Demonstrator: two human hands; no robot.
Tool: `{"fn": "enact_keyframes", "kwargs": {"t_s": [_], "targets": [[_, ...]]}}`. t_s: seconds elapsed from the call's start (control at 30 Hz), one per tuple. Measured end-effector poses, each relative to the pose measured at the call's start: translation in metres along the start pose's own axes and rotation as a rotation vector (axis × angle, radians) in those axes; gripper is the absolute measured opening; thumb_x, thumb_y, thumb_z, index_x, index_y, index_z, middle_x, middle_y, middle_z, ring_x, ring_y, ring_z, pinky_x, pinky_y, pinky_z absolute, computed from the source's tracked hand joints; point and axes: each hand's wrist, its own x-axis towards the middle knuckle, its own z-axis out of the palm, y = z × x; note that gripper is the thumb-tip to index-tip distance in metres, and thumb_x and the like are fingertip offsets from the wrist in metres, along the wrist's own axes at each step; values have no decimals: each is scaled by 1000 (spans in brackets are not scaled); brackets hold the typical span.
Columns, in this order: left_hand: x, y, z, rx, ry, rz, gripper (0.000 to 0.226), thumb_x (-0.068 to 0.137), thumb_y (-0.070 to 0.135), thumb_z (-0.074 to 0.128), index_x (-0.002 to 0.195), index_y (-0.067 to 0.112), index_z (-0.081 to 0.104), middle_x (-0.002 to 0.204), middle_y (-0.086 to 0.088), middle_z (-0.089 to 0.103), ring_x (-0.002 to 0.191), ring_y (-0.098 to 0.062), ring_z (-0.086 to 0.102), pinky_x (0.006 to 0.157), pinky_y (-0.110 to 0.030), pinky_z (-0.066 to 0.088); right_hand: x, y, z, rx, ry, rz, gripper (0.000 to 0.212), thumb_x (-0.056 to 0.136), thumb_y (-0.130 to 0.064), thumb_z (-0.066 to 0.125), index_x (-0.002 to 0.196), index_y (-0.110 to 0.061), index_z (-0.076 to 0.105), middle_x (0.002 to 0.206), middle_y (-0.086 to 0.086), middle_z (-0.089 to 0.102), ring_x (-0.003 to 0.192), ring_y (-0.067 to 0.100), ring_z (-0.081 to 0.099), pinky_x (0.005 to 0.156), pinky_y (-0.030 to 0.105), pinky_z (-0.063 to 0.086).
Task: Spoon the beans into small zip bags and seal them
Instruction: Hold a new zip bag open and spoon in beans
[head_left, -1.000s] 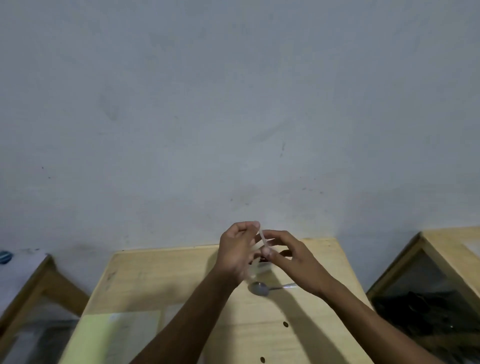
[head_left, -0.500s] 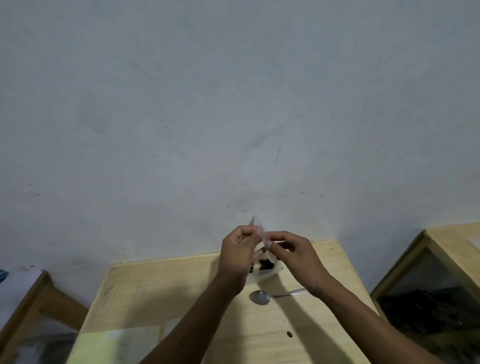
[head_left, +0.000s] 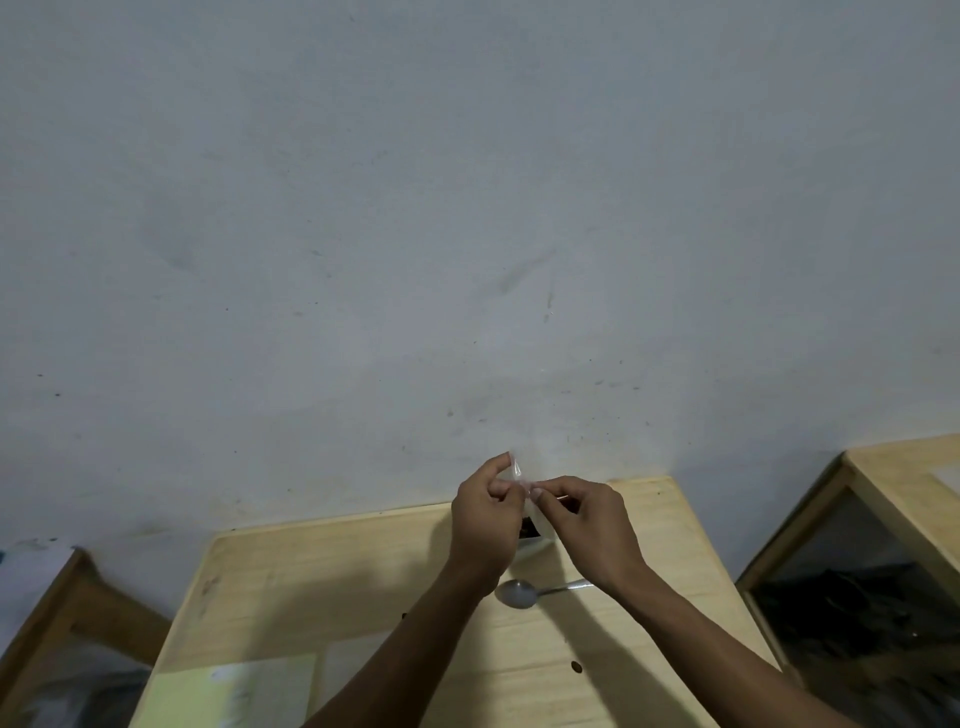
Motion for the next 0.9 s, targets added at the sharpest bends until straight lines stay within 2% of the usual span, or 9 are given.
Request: {"fn": "enact_keyframes", "kwargs": {"t_s": [0.1, 0.27, 0.43, 0.5, 0.57, 0.63, 0.7, 0.8, 0.9], "targets": [[0, -1, 1, 82, -9, 32, 38, 95, 8, 54, 130, 21, 59, 64, 4, 59, 53, -7, 52, 58, -25, 46, 1, 6, 3, -82, 54, 8, 16, 94, -23, 62, 84, -21, 75, 80, -11, 74, 73, -1, 66, 61, 11, 46], [-2, 0, -2, 165, 7, 69, 42, 90, 4, 53, 130, 18, 60, 60, 2, 55, 54, -13, 48, 57, -30, 48, 1, 8, 8, -154, 96, -17, 17, 95, -18, 57, 82, -19, 67, 79, -8, 70, 71, 1, 64, 59, 17, 49], [-10, -6, -13, 235, -10, 142, 50, 87, 0, 53, 133, 19, 57, 59, 1, 51, 54, -10, 48, 62, -22, 49, 16, 10, -8, -118, 156, 24, 17, 95, -20, 55, 79, -22, 61, 85, -7, 69, 71, 16, 70, 69, 41, 58], [-11, -8, -17, 272, -34, 198, 63, 85, 3, 57, 141, 30, 44, 83, 2, 56, 72, -10, 53, 74, -22, 50, 16, 9, -10, -140, 75, 19, 16, 95, -22, 56, 81, -23, 62, 84, -7, 69, 69, 13, 71, 70, 42, 58], [-10, -11, -22, 333, -89, 265, 76, 83, 8, 57, 148, 33, 28, 124, 2, 45, 110, -3, 48, 93, -12, 41, 13, 8, -10, -133, 25, 11, 15, 95, -23, 57, 81, -22, 62, 83, -5, 69, 66, 11, 71, 70, 43, 58], [-7, -12, -26, 438, -177, 334, 74, 82, 18, 53, 151, 31, 27, 156, 7, 20, 146, -8, 15, 115, -18, 19, 11, 9, -11, -120, -8, 13, 15, 95, -22, 58, 80, -20, 63, 81, -4, 69, 64, 11, 71, 70, 44, 58], [-4, -17, -31, 549, -261, 340, 67, 86, 22, 51, 150, 28, 31, 159, 14, 16, 149, -9, -3, 119, -26, 6, 9, 12, -11, -131, -13, -1, 15, 94, -21, 58, 81, -20, 64, 81, -4, 70, 64, 11, 71, 70, 44, 58], [-5, -20, -34, 645, -308, 249, 61, 86, 33, 49, 145, 25, 41, 148, 11, 43, 143, -12, 29, 119, -32, 26, 6, 20, -9, -338, 114, -213, 10, 94, -21, 60, 92, -25, 69, 88, -11, 69, 73, 11, 68, 68, 38, 56], [-9, -16, -30, 631, -239, 177, 61, 80, 42, 43, 138, 26, 48, 133, 8, 58, 122, -13, 53, 100, -33, 46, 3, 26, -5, -509, 259, -437, 15, 91, -12, 65, 103, -21, 69, 94, -7, 69, 74, 13, 66, 59, 32, 54]]}}
